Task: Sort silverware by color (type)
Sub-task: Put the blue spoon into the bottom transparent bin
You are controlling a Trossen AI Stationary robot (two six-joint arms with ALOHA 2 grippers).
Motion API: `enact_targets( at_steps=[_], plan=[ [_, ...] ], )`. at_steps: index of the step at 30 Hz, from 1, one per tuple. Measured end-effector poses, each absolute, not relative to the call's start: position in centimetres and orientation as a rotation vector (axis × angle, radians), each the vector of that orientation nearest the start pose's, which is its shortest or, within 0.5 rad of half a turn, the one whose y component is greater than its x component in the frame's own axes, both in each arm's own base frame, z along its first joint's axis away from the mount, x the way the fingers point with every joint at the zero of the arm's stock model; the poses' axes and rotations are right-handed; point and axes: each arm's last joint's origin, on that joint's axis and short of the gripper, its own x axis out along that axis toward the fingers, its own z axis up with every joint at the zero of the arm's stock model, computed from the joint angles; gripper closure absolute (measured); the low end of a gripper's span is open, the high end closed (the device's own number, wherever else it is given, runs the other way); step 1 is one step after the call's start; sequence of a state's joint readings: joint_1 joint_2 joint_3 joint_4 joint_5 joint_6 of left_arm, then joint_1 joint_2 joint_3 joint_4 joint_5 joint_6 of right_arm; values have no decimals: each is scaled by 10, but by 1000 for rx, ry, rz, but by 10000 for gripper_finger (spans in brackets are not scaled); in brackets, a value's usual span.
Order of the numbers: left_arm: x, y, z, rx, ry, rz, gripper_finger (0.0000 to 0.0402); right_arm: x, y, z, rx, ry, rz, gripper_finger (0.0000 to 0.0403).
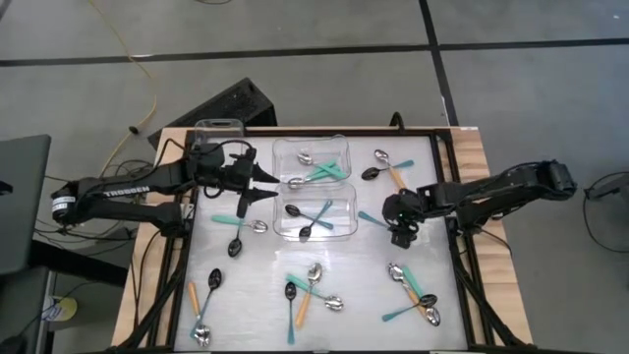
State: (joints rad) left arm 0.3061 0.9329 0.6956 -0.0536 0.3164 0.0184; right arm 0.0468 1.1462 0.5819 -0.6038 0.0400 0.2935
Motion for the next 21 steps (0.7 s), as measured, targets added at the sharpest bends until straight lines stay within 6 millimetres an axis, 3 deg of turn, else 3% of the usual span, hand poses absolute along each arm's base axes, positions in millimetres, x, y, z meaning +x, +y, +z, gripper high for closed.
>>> enact_targets(
  at_steps=[6,12,16,21],
  plan=[
    [199,51,288,-45,278,-94,243,201,14,166,107,1215,-74,200],
    [199,51,289,25,273,-118,243,227,17,201,-124,1271,87,208],
    [199,51,288,35,273,-120,243,237,19,214,-510,1311,399,211],
    [199,51,288,35,278,-121,242,231,22,196,-997,1391,933,211]
  ],
)
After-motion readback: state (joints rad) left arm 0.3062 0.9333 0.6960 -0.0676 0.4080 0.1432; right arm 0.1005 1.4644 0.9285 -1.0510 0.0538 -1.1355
